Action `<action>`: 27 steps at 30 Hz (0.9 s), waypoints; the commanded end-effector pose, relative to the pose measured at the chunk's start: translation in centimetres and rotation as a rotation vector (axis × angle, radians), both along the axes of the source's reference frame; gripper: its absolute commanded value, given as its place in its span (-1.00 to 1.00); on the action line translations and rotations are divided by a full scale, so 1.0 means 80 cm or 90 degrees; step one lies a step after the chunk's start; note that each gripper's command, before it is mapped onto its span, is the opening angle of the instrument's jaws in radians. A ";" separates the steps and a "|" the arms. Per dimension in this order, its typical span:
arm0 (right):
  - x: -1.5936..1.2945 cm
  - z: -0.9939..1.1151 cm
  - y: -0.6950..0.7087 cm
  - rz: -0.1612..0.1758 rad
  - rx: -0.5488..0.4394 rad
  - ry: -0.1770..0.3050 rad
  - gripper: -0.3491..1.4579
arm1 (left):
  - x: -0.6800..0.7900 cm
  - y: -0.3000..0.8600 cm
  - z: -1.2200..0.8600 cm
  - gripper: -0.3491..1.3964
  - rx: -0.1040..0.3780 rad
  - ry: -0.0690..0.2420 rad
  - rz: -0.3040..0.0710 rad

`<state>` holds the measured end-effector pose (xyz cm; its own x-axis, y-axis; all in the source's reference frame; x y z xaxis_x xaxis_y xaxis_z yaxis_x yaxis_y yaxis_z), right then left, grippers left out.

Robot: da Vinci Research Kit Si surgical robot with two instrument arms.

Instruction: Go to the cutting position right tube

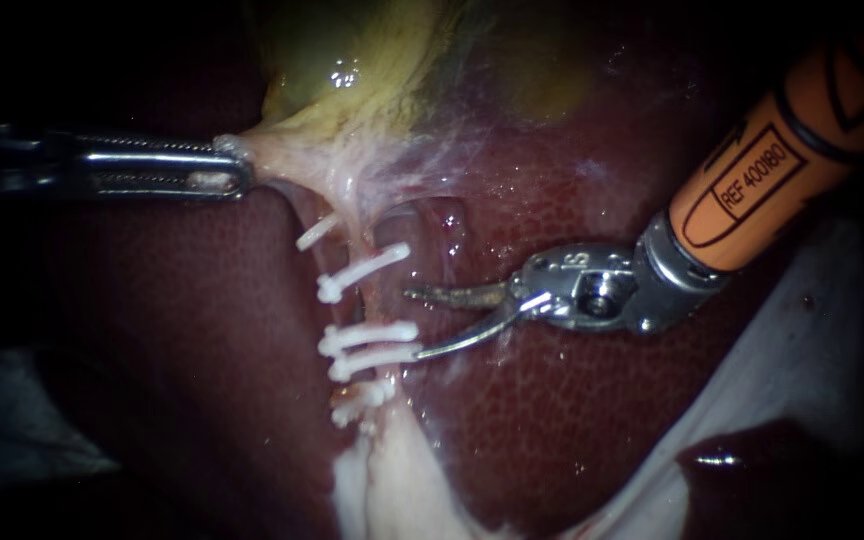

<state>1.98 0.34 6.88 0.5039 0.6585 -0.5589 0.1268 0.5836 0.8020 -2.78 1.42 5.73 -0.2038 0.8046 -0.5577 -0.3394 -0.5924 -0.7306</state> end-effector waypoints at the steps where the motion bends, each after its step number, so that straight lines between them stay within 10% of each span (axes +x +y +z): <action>1: 0.0002 0.0007 0.0000 -0.001 0.008 0.001 0.94 | 0.0000 0.0000 0.0000 -1.00 0.000 0.000 0.000; 27: 0.0069 0.0038 -0.0015 -0.011 0.040 0.108 0.83 | -0.0002 -0.0001 -0.0001 -1.00 0.000 0.000 -0.001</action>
<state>2.57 0.22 7.18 0.4155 0.6868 -0.5963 0.2772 0.5288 0.8022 -2.80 1.42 5.72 -0.2035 0.8047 -0.5577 -0.3401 -0.5923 -0.7304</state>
